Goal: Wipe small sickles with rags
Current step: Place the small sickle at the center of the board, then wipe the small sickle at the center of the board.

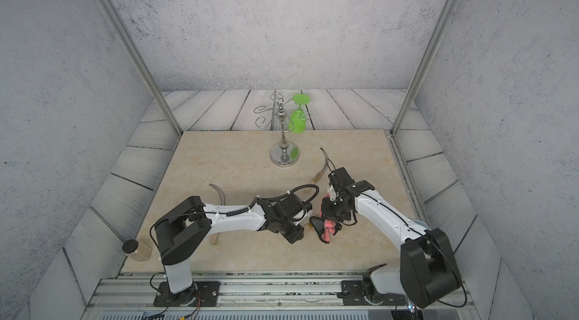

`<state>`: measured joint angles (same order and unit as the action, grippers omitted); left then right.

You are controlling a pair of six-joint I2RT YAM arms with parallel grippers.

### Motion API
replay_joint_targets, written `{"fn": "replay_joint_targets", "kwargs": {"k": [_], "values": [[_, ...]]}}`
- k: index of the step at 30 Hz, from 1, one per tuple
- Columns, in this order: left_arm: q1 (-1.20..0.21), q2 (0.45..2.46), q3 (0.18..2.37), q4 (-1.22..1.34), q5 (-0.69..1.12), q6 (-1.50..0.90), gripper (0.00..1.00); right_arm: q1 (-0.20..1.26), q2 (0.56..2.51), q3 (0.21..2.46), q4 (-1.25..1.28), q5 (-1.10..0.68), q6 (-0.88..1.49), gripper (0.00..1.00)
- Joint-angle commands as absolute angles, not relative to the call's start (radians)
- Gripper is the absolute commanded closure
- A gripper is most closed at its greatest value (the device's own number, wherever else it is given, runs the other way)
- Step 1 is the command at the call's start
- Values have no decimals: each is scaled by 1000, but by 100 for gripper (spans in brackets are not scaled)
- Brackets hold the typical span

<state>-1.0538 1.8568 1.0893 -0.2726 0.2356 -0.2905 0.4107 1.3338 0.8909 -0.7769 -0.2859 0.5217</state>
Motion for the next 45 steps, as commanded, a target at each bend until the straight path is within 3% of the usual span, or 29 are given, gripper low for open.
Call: {"fn": "replay_joint_targets", "kwargs": {"k": [1, 3, 7, 8, 27, 34, 45], "values": [[-1045, 1814, 1037, -289, 229, -296, 65, 427, 1354, 909, -772, -277, 539, 76], [-1045, 1803, 1015, -273, 227, -300, 67, 434, 1365, 910, -763, -275, 545, 76], [-1040, 1817, 992, -239, 243, -307, 98, 453, 1395, 918, -735, -270, 560, 76], [-1039, 1819, 986, -230, 247, -308, 100, 458, 1406, 923, -726, -269, 563, 76], [-1003, 1807, 982, -137, 247, -372, 100, 537, 1724, 932, -577, -301, 608, 84], [-974, 1808, 976, -95, 232, -419, 100, 656, 1679, 869, -517, -311, 706, 85], [-953, 1793, 942, -41, 206, -463, 100, 723, 1560, 767, -437, -312, 828, 85]]}}
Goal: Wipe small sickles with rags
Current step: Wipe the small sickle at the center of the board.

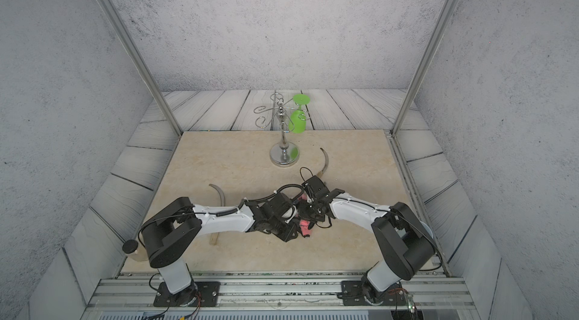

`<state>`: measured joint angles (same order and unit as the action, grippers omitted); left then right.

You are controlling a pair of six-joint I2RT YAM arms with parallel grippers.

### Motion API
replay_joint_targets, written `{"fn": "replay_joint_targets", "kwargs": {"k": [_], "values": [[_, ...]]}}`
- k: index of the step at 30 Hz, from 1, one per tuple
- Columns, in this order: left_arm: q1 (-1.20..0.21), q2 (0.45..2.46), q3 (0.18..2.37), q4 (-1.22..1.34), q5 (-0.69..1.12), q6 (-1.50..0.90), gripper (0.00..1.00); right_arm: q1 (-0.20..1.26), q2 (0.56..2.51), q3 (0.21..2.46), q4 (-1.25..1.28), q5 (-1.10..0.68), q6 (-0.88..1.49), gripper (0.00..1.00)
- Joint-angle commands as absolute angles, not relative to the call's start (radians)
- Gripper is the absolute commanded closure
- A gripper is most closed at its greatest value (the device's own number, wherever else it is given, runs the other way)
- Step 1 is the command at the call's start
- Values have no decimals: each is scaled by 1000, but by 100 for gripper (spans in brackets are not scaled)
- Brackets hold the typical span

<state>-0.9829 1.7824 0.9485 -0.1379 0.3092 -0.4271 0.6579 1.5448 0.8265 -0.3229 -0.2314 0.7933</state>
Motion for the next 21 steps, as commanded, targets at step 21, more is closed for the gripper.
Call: {"fn": "replay_joint_targets", "kwargs": {"k": [21], "values": [[-952, 1722, 875, -60, 184, -462, 100, 479, 1662, 928, -655, -60, 573, 87]]}}
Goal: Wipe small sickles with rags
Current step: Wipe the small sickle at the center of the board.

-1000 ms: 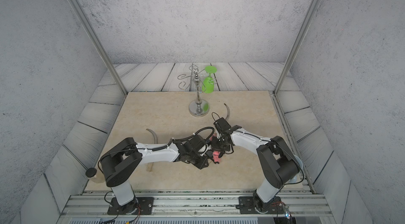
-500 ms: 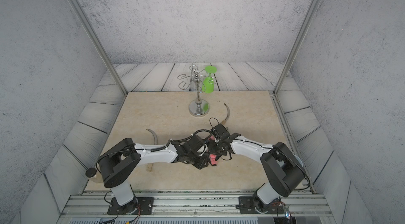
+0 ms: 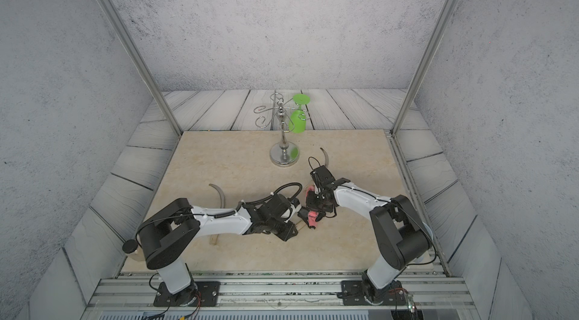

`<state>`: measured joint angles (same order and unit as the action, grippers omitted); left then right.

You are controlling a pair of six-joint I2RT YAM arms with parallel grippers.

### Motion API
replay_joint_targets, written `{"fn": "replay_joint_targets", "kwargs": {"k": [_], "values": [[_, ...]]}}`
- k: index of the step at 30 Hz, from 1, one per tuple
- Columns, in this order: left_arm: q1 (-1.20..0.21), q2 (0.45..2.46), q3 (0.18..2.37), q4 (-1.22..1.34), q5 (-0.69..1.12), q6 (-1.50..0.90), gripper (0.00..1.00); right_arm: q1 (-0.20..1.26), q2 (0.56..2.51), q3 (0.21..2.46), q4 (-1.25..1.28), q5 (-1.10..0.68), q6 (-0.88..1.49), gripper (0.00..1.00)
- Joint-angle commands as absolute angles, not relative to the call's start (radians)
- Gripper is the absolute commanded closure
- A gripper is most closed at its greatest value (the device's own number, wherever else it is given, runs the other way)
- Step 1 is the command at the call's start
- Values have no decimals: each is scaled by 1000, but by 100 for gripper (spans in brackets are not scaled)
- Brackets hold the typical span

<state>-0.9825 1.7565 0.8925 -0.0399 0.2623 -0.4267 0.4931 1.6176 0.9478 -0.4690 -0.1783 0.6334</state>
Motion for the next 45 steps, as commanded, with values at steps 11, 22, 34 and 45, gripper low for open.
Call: {"fn": "replay_joint_targets", "kwargs": {"k": [11, 22, 34, 45], "values": [[-951, 1752, 901, -47, 185, -466, 100, 614, 1549, 840, -597, -234, 668, 87], [-950, 1760, 922, -58, 186, -459, 100, 690, 1499, 767, -558, -200, 760, 87], [-950, 1742, 892, -64, 198, -453, 100, 444, 1593, 874, -644, -107, 563, 87], [-950, 1731, 881, -53, 217, -439, 100, 469, 1546, 992, -724, -140, 524, 87]]}}
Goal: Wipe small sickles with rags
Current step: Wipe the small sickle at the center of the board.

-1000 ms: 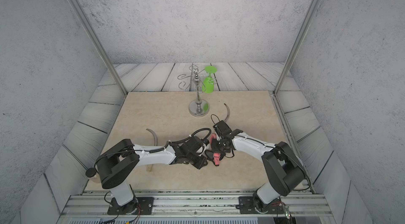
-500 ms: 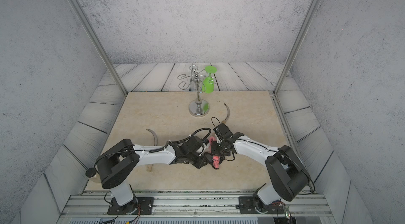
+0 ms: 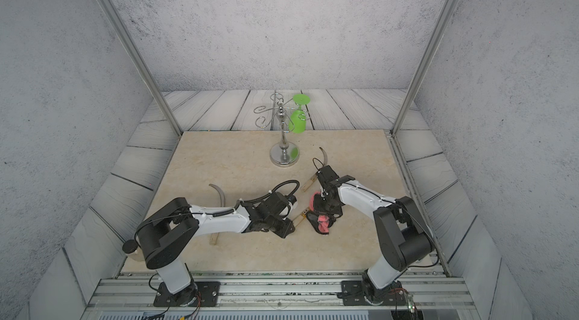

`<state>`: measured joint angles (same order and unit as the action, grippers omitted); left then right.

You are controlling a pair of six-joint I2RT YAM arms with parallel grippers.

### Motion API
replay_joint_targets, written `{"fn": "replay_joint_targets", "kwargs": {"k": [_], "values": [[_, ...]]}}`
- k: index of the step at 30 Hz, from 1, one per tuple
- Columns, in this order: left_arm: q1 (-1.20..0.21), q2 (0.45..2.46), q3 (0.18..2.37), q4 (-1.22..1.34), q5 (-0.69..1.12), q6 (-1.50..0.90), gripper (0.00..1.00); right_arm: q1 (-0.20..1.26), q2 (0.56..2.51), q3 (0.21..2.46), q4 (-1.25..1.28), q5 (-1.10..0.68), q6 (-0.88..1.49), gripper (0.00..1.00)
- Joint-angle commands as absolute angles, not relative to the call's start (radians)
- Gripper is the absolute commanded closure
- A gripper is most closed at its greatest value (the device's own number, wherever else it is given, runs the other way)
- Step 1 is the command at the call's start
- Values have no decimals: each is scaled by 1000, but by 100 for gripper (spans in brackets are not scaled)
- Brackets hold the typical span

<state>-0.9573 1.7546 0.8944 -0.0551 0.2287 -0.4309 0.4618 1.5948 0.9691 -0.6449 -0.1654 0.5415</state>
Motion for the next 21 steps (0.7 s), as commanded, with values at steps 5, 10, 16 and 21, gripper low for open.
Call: {"fn": "replay_joint_targets", "kwargs": {"k": [5, 10, 16, 21], "values": [[-951, 1731, 876, -46, 231, -428, 100, 471, 1523, 1039, -755, -136, 518, 87], [-951, 1733, 875, -42, 241, -419, 100, 484, 1591, 1060, -715, -166, 520, 87], [-952, 1737, 878, -42, 244, -416, 100, 569, 1711, 1093, -676, -221, 509, 87], [-951, 1741, 881, -38, 242, -414, 100, 641, 1756, 1085, -635, -281, 534, 87]]}}
